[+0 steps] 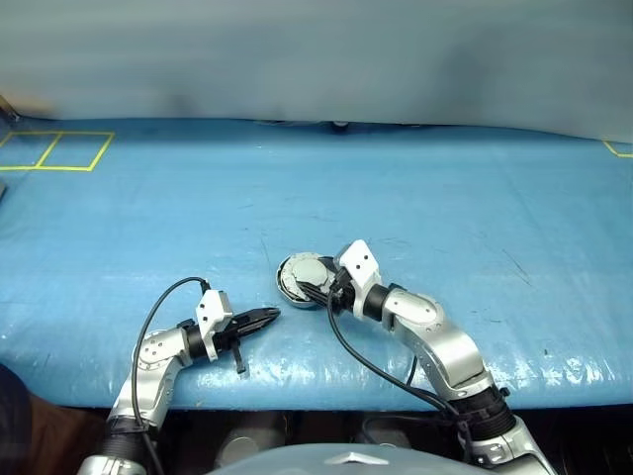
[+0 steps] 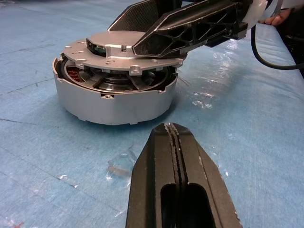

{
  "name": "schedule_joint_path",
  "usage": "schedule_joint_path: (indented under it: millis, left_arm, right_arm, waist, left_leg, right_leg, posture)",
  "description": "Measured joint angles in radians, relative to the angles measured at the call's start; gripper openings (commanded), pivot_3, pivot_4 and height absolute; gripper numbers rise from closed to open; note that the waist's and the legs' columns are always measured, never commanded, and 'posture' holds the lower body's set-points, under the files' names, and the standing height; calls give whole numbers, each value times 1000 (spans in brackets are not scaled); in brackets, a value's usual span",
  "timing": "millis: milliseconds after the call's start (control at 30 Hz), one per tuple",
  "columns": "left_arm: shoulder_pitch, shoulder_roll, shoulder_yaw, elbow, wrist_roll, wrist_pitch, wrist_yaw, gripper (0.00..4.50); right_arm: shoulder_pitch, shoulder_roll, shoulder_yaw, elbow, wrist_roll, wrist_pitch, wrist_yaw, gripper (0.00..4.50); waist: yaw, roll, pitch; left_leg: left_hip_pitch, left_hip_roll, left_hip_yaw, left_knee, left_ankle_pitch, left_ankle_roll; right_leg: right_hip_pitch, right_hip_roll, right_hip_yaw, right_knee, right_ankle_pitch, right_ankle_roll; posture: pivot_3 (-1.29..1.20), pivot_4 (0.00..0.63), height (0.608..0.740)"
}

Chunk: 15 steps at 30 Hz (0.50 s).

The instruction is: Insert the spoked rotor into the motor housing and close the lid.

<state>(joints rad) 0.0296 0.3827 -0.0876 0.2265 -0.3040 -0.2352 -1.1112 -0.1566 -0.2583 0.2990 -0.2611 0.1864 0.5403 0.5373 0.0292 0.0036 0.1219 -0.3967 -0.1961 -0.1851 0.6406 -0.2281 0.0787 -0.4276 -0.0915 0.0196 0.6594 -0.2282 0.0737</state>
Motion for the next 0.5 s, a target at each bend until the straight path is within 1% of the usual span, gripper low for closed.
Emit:
schedule_joint_path:
  millis: [200,267,500]
  left_arm:
    - [-6,-8,-3,-13,50,0,79,0]
    - [-11,-14,-7,-14,65,-2,104,0]
    - [-16,-27,-20,-13,89,-13,130,0]
  right_arm:
    - [-14,11,34,-22,-12,40,-14,3017]
    - [-16,11,43,-22,-20,41,-17,3017]
    - [-18,9,46,-22,-25,48,-20,3017]
  waist:
    - [0,0,0]
    - [0,0,0]
    - [1,0,0]
  left_leg:
    - [0,0,0,-2,0,0]
    - [0,0,0,-2,2,-3]
    - [0,0,0,-1,0,0]
  right_leg:
    - [-1,0,0,0,0,0]
    - [0,0,0,-1,0,0]
    - [0,0,0,0,0,0]
  posture:
    - [0,150,740]
    - [0,150,740]
    - [0,150,740]
